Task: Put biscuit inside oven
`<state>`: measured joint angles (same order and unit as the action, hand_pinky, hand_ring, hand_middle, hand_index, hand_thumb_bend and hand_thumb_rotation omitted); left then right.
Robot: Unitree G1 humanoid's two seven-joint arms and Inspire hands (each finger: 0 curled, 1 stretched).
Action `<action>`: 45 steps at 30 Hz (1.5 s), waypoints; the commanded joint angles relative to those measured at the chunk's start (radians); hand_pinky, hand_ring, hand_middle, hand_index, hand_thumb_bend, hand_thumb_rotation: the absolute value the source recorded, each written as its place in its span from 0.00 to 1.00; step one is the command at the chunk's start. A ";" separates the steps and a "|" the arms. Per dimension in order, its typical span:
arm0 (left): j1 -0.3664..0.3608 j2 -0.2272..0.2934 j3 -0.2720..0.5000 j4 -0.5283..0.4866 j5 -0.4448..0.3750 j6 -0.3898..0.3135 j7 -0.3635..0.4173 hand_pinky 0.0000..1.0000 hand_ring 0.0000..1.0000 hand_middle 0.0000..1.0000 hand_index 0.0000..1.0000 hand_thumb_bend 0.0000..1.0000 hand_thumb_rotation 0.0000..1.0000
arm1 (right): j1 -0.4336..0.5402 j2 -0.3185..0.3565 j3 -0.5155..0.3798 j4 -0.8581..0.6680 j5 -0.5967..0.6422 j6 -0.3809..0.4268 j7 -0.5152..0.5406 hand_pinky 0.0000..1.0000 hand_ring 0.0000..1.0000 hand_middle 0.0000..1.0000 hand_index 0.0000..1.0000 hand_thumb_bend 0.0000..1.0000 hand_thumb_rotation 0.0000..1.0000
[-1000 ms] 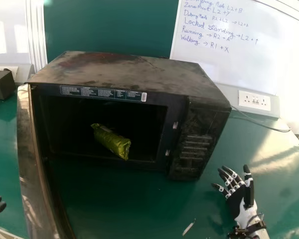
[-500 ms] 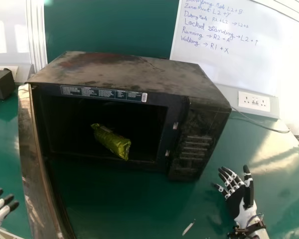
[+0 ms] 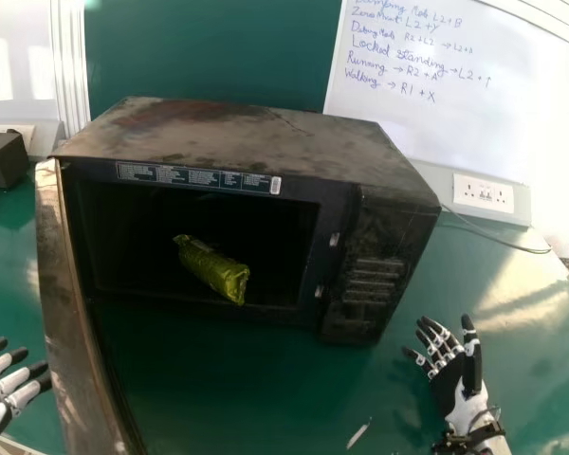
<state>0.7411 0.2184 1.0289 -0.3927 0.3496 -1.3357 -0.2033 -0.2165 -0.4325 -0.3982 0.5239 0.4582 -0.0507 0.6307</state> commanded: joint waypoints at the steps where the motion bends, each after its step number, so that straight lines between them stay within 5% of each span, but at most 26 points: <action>1: 0.007 0.029 -0.030 -0.023 -0.005 0.033 -0.015 1.00 1.00 1.00 1.00 0.93 0.92 | 0.021 0.014 0.004 -0.005 -0.005 0.010 -0.003 0.76 0.89 0.92 0.80 0.83 0.60; 16: 0.029 0.157 -0.095 -0.092 -0.031 0.163 -0.058 1.00 1.00 1.00 1.00 0.91 0.92 | 0.045 0.029 0.006 -0.029 -0.006 -0.008 -0.011 0.90 0.92 0.94 0.84 0.83 0.61; 25: -0.027 0.244 -0.119 -0.109 -0.016 0.205 -0.080 1.00 1.00 1.00 1.00 0.87 0.95 | 0.049 0.031 0.007 -0.033 -0.008 -0.003 -0.019 0.94 0.92 0.94 0.87 0.83 0.65; 29: -0.048 0.289 -0.137 -0.124 -0.020 0.249 -0.105 1.00 1.00 1.00 1.00 0.88 0.94 | 0.049 0.028 0.008 -0.038 -0.007 0.006 -0.020 0.95 0.92 0.93 0.87 0.79 0.58; 36: -0.102 0.343 -0.185 -0.113 -0.025 0.296 -0.124 1.00 1.00 1.00 1.00 0.87 0.94 | 0.048 0.025 0.004 -0.036 -0.008 0.004 -0.025 0.85 0.86 0.86 0.85 0.76 0.45; 45: -0.143 0.350 -0.214 -0.114 0.005 0.315 -0.136 1.00 1.00 1.00 1.00 0.88 0.93 | 0.051 0.023 0.009 -0.041 -0.014 0.009 -0.031 0.79 0.86 0.88 0.87 0.73 0.53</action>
<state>0.6021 0.5576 0.8298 -0.5000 0.3448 -1.0330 -0.3317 -0.1835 -0.4134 -0.3964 0.4775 0.4582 -0.0576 0.6065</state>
